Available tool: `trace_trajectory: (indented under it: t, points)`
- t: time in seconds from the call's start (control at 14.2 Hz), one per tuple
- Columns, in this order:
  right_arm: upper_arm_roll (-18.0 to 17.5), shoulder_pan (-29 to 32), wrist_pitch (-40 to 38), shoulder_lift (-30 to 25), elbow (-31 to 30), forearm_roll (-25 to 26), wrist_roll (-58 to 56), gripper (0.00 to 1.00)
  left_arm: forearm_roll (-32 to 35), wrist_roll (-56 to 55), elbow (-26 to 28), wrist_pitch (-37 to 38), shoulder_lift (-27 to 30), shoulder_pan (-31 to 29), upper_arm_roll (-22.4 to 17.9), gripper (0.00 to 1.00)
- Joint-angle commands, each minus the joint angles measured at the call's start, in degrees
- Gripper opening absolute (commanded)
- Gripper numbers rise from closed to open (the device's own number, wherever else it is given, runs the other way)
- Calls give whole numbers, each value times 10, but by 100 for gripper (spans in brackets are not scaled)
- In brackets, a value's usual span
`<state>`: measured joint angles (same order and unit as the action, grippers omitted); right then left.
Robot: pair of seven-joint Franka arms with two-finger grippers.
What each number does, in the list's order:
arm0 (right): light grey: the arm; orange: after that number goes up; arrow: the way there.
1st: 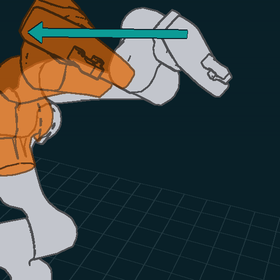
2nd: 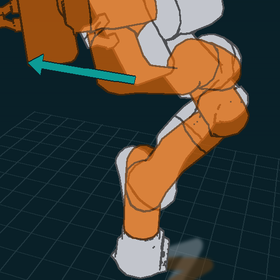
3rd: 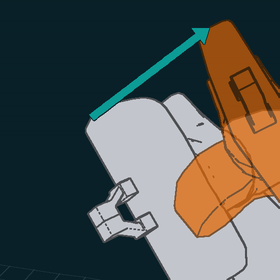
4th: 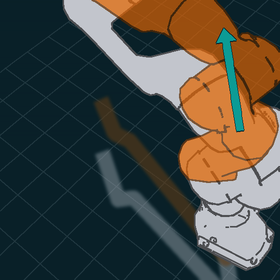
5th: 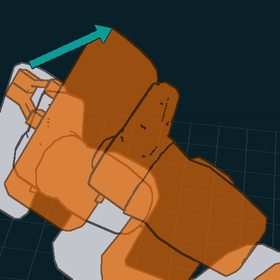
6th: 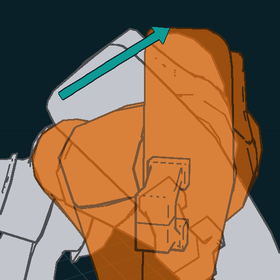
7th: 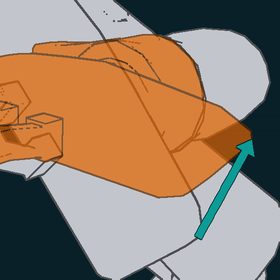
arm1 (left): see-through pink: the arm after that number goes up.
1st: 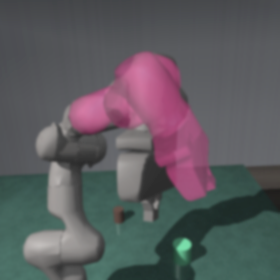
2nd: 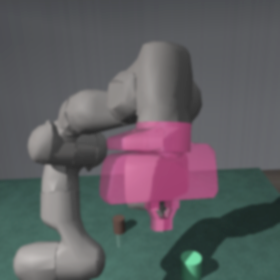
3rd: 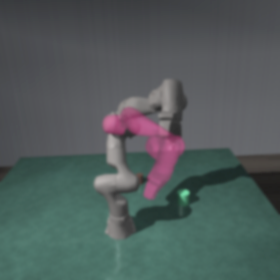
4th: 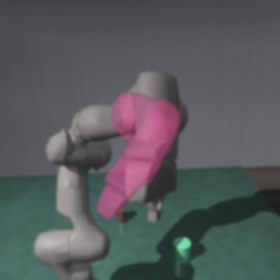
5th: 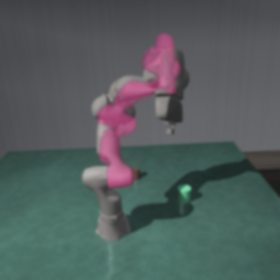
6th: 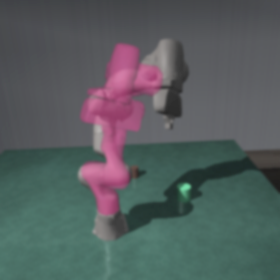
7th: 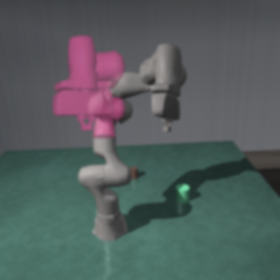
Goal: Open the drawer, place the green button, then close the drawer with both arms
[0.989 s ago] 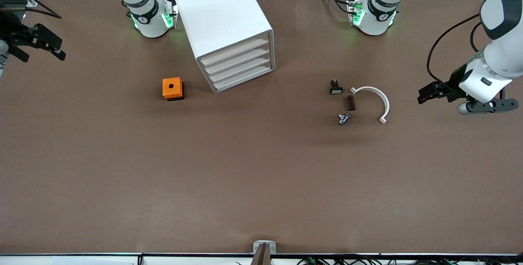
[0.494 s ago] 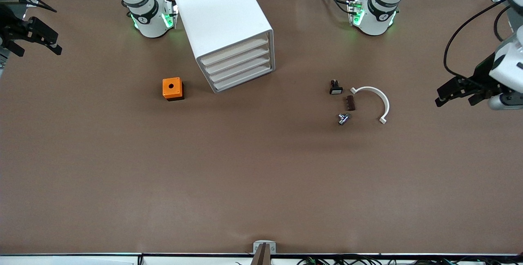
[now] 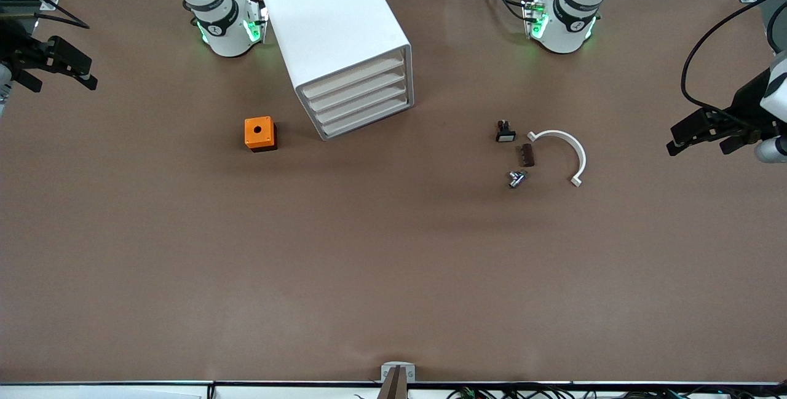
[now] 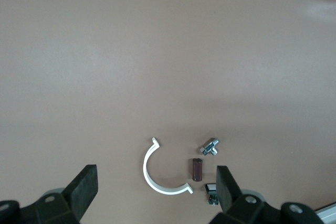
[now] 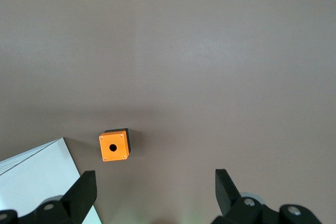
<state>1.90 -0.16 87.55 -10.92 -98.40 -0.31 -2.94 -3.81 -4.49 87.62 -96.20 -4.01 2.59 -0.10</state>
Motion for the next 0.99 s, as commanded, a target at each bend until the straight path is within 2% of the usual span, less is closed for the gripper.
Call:
trace_trajectory:
  t: [0.0, 0.14, 0.42, 0.57, 0.71, 0.92]
  points:
    - [-1, -2, -17, 5, 15, -6, 15, 100, 14, 5, -15, 24, -5, 1, -2, 99]
    - [-1, -2, -17, 5, 15, -6, 15, 100, 26, 7, -9, 26, 2, -1, -2, 99]
    - [-2, -2, -17, 5, 15, -6, 15, 100, 34, 12, 84, -7, 63, -2, 4, 99]
    - [-2, -3, -20, 5, 14, -6, 15, 100, 34, 12, 92, -10, 68, -3, 5, 99]
    - [-2, -2, -20, 5, 14, -6, 15, 100, 34, 12, 125, -26, 88, -2, 5, 99]
    - [-2, -3, -24, 5, 13, -7, 15, 100, 34, 12, 126, -25, 88, -2, 5, 99]
